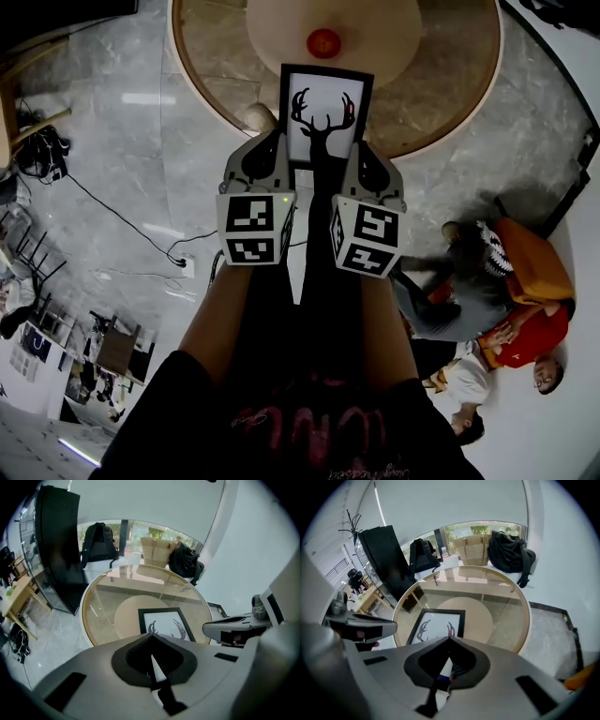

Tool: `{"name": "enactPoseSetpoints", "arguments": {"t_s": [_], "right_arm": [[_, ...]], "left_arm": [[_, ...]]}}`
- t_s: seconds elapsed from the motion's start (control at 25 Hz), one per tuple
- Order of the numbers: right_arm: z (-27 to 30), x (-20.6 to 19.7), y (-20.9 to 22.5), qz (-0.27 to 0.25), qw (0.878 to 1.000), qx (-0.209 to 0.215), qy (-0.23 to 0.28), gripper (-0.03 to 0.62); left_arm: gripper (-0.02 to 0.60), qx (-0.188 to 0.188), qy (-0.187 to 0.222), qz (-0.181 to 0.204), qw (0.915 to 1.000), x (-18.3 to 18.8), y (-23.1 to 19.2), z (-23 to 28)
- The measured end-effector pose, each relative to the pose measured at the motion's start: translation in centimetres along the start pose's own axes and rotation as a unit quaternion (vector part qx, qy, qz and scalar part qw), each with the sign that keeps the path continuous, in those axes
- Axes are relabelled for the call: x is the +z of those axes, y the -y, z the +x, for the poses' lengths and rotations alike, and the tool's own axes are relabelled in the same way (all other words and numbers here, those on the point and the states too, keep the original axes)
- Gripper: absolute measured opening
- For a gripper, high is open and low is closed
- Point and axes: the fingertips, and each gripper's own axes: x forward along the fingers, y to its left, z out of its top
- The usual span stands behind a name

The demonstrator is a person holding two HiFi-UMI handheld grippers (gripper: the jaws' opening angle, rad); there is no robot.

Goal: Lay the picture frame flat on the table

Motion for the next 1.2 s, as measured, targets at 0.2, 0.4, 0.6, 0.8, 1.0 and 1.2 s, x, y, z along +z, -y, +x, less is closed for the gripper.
{"name": "enactPoseSetpoints", "arguments": {"t_s": [0.2, 0.4, 0.6, 0.8, 1.0, 1.2], "right_arm": [[-0.8, 1.2, -0.4, -0.007, 1.0, 0.004, 0.019, 0.021], [-2.1, 2.6, -0.9, -0.016, 0.999, 0.009, 0.04, 0.021], [-3.2, 4.5, -1.2, -0.028, 0.998, 0.011, 0.06, 0.021], [-4.5, 6.4, -1.8, -0.031, 0.997, 0.017, 0.072, 0.021], [-5.6, 7.7, -2.4, -0.035, 0.995, 0.027, 0.089, 0.021], [-7.1, 9.4, -2.8, -0.04, 0.993, 0.028, 0.106, 0.021]], "left_arm": [[0.011, -0.001, 0.016, 0.009, 0.9998, 0.9, 0.2, -0.8], [0.009, -0.004, 0.027, 0.015, 0.9995, 1.9, 0.5, -1.9], [0.009, -0.006, 0.045, 0.016, 0.9988, 3.5, 0.9, -2.8], [0.009, -0.005, 0.058, 0.018, 0.9981, 5.4, 1.0, -4.1], [0.009, -0.007, 0.072, 0.021, 0.9972, 6.7, 1.3, -5.2], [0.009, -0.008, 0.086, 0.024, 0.996, 8.5, 1.7, -6.5]]}}
